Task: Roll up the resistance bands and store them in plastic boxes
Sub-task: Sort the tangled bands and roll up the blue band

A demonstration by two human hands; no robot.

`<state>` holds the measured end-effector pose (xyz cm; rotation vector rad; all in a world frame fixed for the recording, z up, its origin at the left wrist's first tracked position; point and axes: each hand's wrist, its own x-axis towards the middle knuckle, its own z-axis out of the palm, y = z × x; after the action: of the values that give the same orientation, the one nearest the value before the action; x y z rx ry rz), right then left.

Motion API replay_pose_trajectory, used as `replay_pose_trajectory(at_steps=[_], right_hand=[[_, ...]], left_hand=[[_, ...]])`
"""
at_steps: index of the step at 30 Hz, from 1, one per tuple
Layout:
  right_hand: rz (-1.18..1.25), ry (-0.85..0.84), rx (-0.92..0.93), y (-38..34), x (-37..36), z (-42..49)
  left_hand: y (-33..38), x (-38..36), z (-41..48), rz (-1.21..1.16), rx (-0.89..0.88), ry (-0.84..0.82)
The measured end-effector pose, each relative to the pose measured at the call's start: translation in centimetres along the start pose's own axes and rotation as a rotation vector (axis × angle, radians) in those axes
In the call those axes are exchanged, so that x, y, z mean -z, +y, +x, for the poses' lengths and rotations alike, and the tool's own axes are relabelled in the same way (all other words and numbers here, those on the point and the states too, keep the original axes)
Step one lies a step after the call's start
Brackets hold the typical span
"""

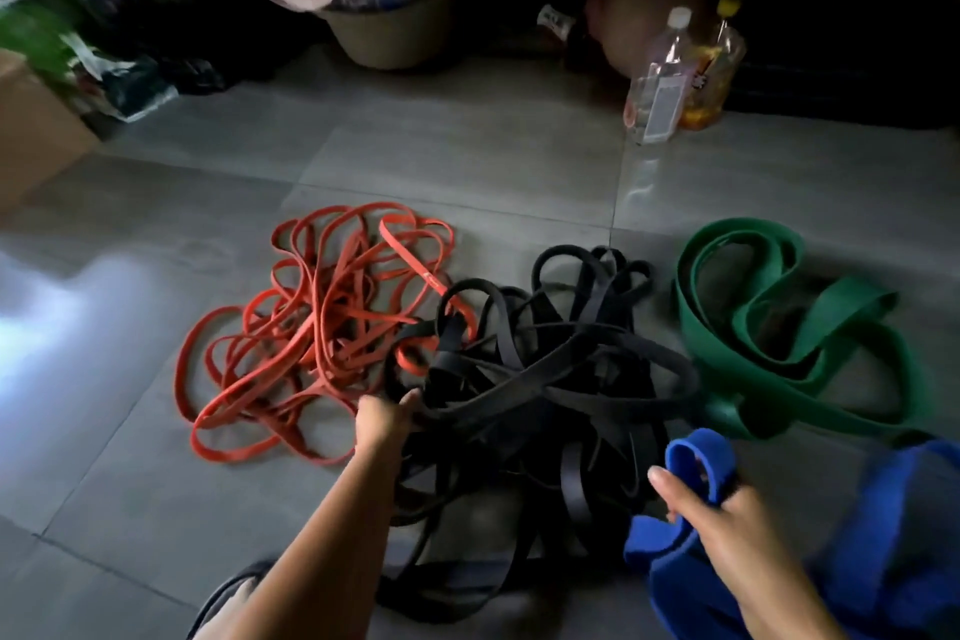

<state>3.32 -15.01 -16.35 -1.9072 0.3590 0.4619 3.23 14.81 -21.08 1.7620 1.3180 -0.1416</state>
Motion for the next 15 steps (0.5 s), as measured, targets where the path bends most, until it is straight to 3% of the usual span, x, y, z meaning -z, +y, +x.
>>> replay_pose_trajectory(at_steps=[2,4,7,9,11,13,15], right_hand=[[0.001,-0.007,-0.008,0.4,-0.8,0.4],[0.024,-0.017,-0.005,-0.3,-1.1,0.2],[0.075,-0.028,-0.01,-1.9,-1.1,-0.2],[0.095,-0.035,-0.026,-2.4,-0.8,-0.4],[0.091,-0.029,-0.049,-2.3,-0.6,-0.5],[0.072,-0.021,-0.067,-1.9,-0.7,-0.4],[0.083,-0.019,-0.078,-1.2,-0.8,-0.2]], left_hand=[[1.2,-0.6,0.1,-0.253,0.049,-0.08],[2.2,-0.9,0.1,-0.41,0.011,-0.027],[4.2,-0.5,-1.5,-0.375,-0.431,0.231],[6.0,-0.6,-4.1,-0.179,-0.843,0.252],[7.3,-2.2,-5.9,0.121,-1.091,0.065],[7.5,-4.0,-6.8,0.316,-1.013,-0.253],[5.9,-5.4,-5.9,0.465,-0.927,-0.361]])
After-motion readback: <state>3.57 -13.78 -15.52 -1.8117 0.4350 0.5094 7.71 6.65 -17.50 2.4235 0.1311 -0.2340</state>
